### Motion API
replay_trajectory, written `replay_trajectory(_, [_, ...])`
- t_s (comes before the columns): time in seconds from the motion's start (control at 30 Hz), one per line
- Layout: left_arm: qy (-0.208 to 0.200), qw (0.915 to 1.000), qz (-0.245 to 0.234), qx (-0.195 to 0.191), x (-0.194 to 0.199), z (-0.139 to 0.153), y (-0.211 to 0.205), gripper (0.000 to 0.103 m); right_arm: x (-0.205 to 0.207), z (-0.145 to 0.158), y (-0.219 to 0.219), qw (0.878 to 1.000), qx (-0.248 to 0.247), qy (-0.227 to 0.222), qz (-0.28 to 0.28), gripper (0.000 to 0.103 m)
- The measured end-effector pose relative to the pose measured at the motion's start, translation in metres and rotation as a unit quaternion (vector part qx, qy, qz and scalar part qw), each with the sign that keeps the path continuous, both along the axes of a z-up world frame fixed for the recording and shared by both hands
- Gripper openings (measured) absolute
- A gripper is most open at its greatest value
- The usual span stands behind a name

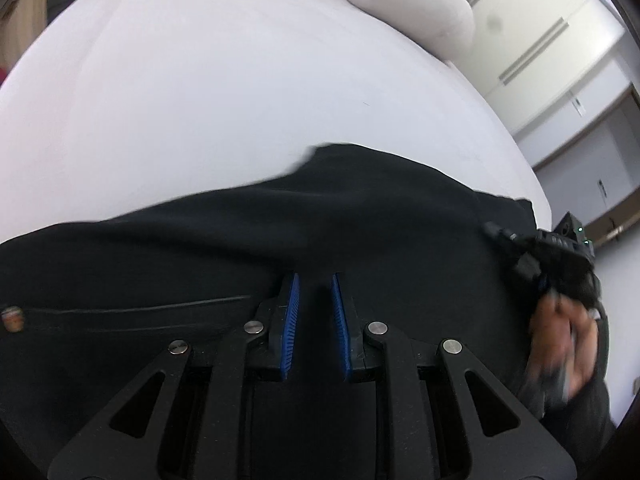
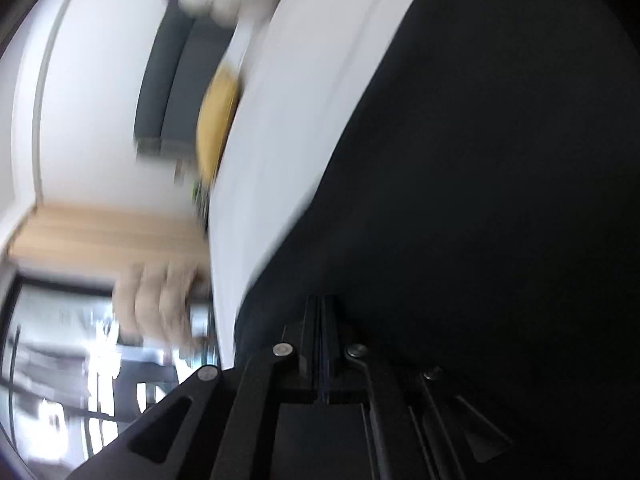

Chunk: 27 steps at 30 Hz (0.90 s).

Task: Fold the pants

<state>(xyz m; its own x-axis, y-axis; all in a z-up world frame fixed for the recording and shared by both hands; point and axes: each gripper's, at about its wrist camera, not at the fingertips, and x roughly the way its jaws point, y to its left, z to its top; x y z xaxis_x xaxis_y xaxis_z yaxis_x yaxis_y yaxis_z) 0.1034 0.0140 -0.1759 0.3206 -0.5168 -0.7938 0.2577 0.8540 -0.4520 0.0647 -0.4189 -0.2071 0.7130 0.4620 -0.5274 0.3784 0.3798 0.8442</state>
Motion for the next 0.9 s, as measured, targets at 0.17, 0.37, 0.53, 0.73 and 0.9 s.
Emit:
replay_trajectory(0.17, [-0.009,0.9991,0.039,-0.013,-0.005,0.007,0.052,0.013,-0.024,0.018,-0.119,0.990,-0.075,0.022,-0.121,0.000])
replay_trajectory(0.37, [-0.058,0.9929,0.072,0.075,-0.031,0.046,0.087,0.013,-0.098,0.097,-0.171,0.958,-0.217,0.053,-0.178,0.054])
replay_trajectory(0.53, [-0.079,0.9952,0.050,0.031,-0.047,0.077,0.048,0.013,-0.157,0.114,-0.129,0.960,-0.224,0.015,-0.168,0.073])
replay_trajectory(0.73, [-0.046,0.9984,-0.019,0.024,-0.058,0.052,-0.018,0.013,-0.166,0.054,-0.117,0.971,-0.106,0.039,-0.213,0.069])
replay_trajectory(0.9, [-0.016,0.9987,-0.022,0.042,-0.060,0.032,-0.020,0.013,-0.172,0.038,-0.145,0.964,-0.059,0.059,-0.252,0.064])
